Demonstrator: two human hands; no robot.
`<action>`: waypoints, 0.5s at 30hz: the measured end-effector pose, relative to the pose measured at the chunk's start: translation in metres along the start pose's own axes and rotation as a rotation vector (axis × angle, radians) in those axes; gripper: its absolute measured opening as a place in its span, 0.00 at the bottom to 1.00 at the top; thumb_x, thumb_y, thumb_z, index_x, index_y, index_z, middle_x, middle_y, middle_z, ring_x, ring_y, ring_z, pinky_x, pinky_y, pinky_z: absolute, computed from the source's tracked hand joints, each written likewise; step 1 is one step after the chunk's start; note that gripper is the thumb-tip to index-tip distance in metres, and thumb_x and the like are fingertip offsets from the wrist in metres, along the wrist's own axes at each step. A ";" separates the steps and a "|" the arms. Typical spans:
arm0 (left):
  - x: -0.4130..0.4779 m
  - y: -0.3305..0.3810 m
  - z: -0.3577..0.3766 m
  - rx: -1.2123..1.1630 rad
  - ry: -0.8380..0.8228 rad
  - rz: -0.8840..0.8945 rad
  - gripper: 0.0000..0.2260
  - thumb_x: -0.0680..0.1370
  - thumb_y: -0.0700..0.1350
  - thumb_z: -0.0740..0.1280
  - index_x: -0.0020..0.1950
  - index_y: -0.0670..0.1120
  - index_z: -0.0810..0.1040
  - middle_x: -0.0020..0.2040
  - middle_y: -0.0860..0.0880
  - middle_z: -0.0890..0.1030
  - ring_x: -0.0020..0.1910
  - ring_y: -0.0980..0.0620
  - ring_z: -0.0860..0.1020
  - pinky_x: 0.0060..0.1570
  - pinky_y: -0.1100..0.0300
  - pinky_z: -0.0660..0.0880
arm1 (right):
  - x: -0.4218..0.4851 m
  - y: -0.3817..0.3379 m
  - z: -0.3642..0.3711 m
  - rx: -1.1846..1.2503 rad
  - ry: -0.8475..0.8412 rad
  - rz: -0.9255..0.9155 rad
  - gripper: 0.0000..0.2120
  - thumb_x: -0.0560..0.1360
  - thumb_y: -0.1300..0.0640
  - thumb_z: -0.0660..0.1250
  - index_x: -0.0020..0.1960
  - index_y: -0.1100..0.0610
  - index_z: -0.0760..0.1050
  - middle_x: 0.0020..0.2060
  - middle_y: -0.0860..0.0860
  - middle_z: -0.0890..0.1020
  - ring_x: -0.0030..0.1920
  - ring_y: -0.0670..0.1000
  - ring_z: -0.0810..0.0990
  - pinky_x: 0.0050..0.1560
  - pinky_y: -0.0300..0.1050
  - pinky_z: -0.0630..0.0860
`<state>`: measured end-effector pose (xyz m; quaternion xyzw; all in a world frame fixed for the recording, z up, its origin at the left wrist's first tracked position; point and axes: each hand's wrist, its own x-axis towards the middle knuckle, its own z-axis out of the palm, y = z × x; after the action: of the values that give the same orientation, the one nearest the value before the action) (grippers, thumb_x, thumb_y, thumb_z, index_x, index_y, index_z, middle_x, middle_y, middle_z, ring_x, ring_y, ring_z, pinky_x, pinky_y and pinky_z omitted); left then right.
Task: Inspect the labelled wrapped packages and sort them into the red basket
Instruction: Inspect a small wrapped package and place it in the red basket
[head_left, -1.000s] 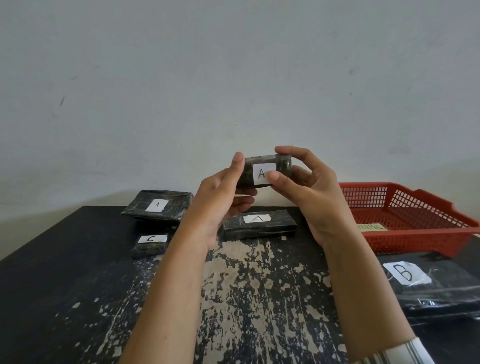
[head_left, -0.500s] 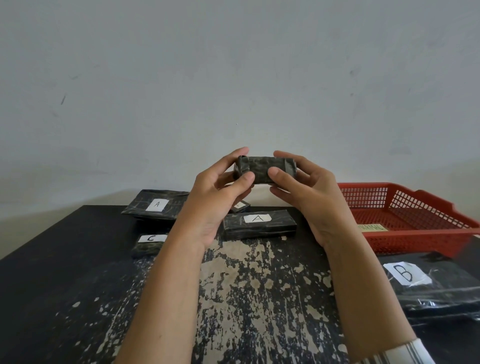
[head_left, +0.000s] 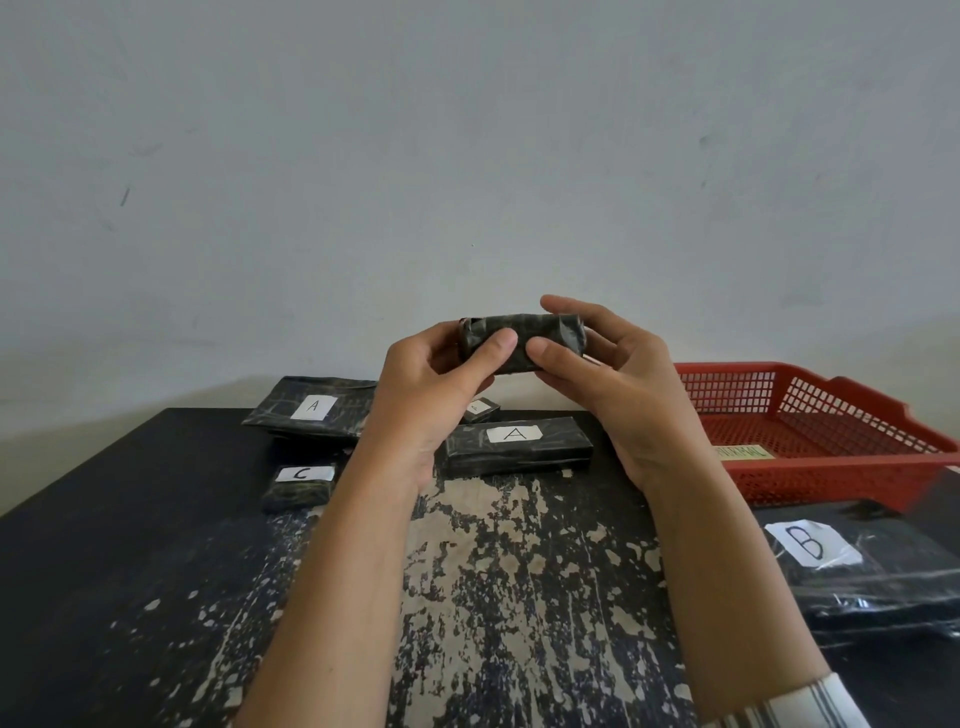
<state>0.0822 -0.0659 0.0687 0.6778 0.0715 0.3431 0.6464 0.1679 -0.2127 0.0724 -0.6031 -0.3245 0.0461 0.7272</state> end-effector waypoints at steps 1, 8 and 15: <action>0.000 0.000 0.000 -0.008 0.003 0.003 0.04 0.77 0.48 0.75 0.50 0.50 0.86 0.46 0.52 0.88 0.50 0.57 0.85 0.55 0.61 0.81 | 0.000 0.000 0.000 0.019 -0.002 0.015 0.21 0.72 0.53 0.79 0.64 0.50 0.82 0.55 0.53 0.87 0.58 0.51 0.87 0.60 0.46 0.83; 0.000 0.002 -0.001 -0.047 0.008 -0.017 0.04 0.77 0.47 0.75 0.48 0.48 0.86 0.43 0.53 0.88 0.47 0.59 0.85 0.52 0.63 0.80 | 0.001 -0.001 0.001 0.089 0.030 0.109 0.15 0.79 0.51 0.72 0.60 0.60 0.83 0.50 0.55 0.89 0.54 0.51 0.88 0.58 0.45 0.83; -0.002 0.005 -0.002 -0.055 -0.057 -0.089 0.21 0.65 0.61 0.76 0.50 0.48 0.86 0.44 0.51 0.87 0.46 0.55 0.85 0.62 0.53 0.80 | 0.002 0.000 0.001 0.099 0.072 0.089 0.14 0.80 0.54 0.72 0.59 0.62 0.83 0.48 0.55 0.89 0.51 0.51 0.89 0.55 0.42 0.84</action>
<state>0.0781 -0.0663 0.0729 0.6655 0.0737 0.2963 0.6811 0.1687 -0.2111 0.0729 -0.5815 -0.2683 0.0730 0.7646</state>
